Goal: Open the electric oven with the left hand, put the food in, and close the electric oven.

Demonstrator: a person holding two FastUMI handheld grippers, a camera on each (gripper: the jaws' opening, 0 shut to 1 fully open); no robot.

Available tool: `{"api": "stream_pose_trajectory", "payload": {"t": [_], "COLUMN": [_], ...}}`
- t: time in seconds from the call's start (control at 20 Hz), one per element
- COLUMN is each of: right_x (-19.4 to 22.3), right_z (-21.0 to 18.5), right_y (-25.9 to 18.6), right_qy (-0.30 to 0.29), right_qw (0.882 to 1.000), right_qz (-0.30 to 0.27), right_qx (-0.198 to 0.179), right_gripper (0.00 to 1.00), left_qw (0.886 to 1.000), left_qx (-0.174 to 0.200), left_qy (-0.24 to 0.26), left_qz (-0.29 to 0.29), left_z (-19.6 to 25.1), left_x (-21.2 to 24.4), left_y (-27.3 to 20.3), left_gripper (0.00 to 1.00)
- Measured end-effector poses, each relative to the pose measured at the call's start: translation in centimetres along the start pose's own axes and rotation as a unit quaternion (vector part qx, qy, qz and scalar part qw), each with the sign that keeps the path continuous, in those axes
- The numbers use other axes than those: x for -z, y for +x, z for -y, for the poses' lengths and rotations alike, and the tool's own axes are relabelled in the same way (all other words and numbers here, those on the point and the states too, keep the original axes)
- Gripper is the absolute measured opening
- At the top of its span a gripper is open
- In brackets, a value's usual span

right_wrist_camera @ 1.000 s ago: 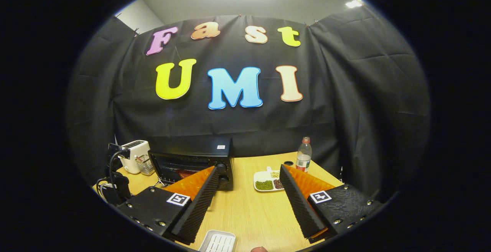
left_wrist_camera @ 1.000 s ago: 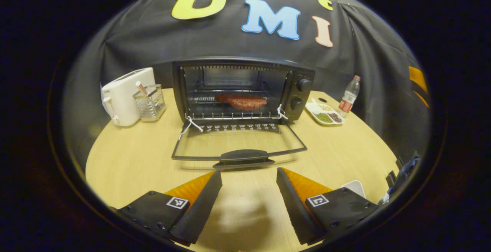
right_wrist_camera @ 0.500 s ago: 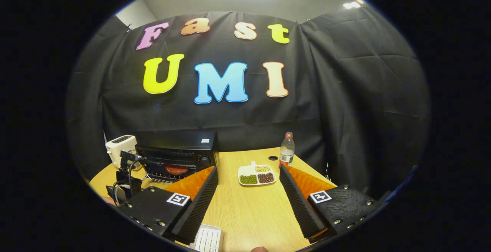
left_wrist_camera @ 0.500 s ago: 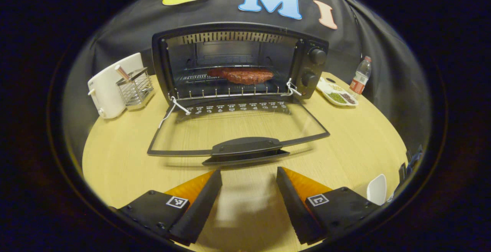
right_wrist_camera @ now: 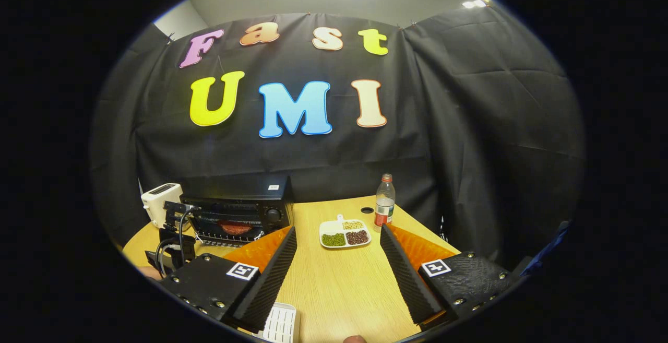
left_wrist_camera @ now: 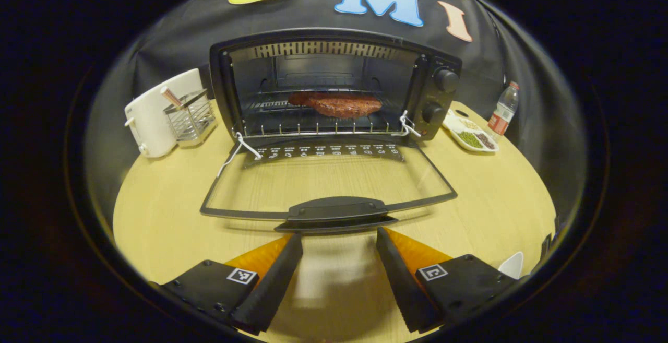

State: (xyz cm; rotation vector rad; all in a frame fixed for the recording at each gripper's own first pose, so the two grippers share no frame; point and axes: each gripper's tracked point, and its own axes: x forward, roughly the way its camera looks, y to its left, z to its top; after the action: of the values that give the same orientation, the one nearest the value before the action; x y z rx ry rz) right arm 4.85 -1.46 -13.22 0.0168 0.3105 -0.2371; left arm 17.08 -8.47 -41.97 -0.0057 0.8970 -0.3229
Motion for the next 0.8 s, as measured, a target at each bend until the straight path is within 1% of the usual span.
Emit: {"api": "stream_pose_trajectory", "payload": {"t": [0.05,0.35,0.45,0.55,0.7,0.75,0.8], "right_x": [0.0,0.2,0.6,0.8,1.7,2.0,2.0], "right_z": [-0.1,-1.4,-1.3,-1.3,-0.9,-0.7,-0.6], "right_y": [0.0,0.1,0.1,0.1,-0.1,-0.2,-0.3], "right_qy": [-0.004,-0.001,-0.001,0.001,0.004,0.006,0.008], "right_qw": [1.000,0.999,0.999,0.999,0.999,0.999,0.999], "right_qz": [0.002,-0.001,-0.004,-0.006,-0.016,-0.019,-0.021], "right_qx": [-0.004,-0.033,-0.036,-0.037,-0.035,-0.033,-0.032], "right_gripper": [0.98,0.98,0.98,0.98,0.98,0.98,0.98], "left_qw": [1.000,0.999,0.998,0.998,0.998,0.998,0.997], "left_qx": [0.001,-0.004,-0.005,-0.003,0.001,0.000,-0.001], "left_qy": [-0.006,0.028,0.033,0.025,0.010,0.014,0.024], "left_qz": [0.003,0.038,0.050,0.055,0.059,0.066,0.076], "left_z": [0.0,0.4,0.5,0.6,0.7,0.7,0.7], "left_x": [-0.2,-1.6,-2.2,-2.7,-3.4,-4.0,-4.3], "left_y": [-0.2,-2.6,-3.5,-4.2,-4.5,-4.7,-4.9], "left_gripper": [0.96,0.96,0.96,1.00,1.00,0.96,0.96]}}
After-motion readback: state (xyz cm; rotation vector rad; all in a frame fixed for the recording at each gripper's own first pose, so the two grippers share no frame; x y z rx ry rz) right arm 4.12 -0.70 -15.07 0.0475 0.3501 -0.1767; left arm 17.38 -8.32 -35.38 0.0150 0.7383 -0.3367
